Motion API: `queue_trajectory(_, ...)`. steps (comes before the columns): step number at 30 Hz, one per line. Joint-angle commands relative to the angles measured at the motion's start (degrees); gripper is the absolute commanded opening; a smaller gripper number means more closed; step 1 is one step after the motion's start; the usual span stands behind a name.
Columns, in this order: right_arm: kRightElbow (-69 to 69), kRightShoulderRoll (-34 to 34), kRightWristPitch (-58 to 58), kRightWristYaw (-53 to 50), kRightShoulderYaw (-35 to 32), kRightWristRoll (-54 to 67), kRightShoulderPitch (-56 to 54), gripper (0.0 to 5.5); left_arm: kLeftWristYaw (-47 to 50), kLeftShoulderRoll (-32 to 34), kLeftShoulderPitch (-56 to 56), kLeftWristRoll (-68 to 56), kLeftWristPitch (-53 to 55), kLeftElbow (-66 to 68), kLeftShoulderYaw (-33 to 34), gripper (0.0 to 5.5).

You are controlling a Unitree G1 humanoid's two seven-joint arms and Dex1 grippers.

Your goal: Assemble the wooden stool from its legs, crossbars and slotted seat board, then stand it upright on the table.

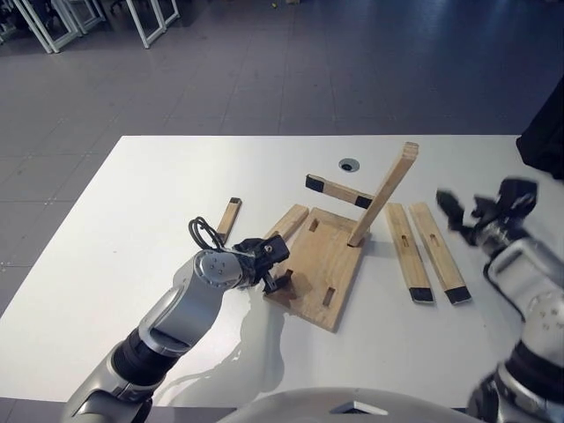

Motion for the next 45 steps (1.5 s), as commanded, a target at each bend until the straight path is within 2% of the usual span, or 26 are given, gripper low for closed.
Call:
queue_trajectory(1, 3.5, -7.2, -8.2, 6.4, 7.0, -7.3, 11.2, 4.04, -0.7, 1.7, -3.7, -3.2, 2.7, -2.0, 3.9, 4.37)
queue_trajectory(5, 11.1, -10.8, -17.4, 11.6, 10.8, -13.0, 14.9, 4.04, 0.3, 3.0, -4.9, -5.4, 3.6, -2.6, 4.8, 4.37)
queue_trajectory(11, 19.9, -11.5, -23.9, 15.9, 13.8, -17.1, 15.5, 4.04, 2.2, 8.4, -3.0, -4.3, 0.0, -0.1, 3.4, 4.37)
queue_trajectory(19, 20.9, -9.7, -23.0, 16.8, 12.7, -16.1, 13.8, 2.55, 2.7, 11.9, 1.7, -3.3, -6.9, 3.2, -1.0, 4.37)
queue_trajectory(22, 18.9, -9.2, -20.4, 15.8, 10.6, -14.9, 10.3, 2.02, 3.8, 12.3, 2.8, -1.1, -8.6, 3.6, -4.0, 4.37)
queue_trajectory(29, 16.3, -9.3, -14.1, 11.1, 2.2, -11.2, -5.4, 2.01, 5.0, 8.2, 0.6, 2.7, -7.1, -0.6, -10.8, 4.37)
queue_trajectory(33, 15.0, -8.5, -12.0, 9.4, 0.5, -9.4, -13.9, 2.01, 4.8, 4.4, -2.0, 0.9, -3.6, -2.5, -9.1, 4.37)
queue_trajectory(36, 13.3, -7.6, -11.1, 9.6, -0.5, -6.6, -17.6, 2.01, 4.5, 2.3, -3.0, -2.3, -2.5, -1.9, -4.5, 4.37)
queue_trajectory(38, 11.2, -6.9, -9.1, 11.9, -1.5, -0.6, -20.7, 2.01, 2.8, -0.9, -4.2, -8.0, -0.5, -1.6, 4.6, 4.37)
queue_trajectory(40, 8.3, -6.1, -3.5, 15.5, -4.3, 12.9, -24.0, 2.01, -1.5, -6.7, -8.2, -18.8, 3.9, -0.6, 20.1, 4.37)
queue_trajectory(42, 5.9, -7.1, 0.9, 19.2, -5.4, 30.6, -26.0, 2.01, -7.6, -14.9, -14.7, -37.4, 10.5, 3.8, 39.8, 4.37)
queue_trajectory(44, 4.3, -7.8, 2.2, 20.2, -3.5, 41.3, -26.1, 2.01, -10.2, -20.4, -18.0, -50.9, 15.3, 8.4, 50.8, 4.37)
queue_trajectory(45, 3.5, -8.1, 2.5, 20.5, -1.7, 43.8, -25.7, 2.01, -10.5, -22.0, -18.2, -55.2, 16.9, 10.1, 53.0, 4.37)
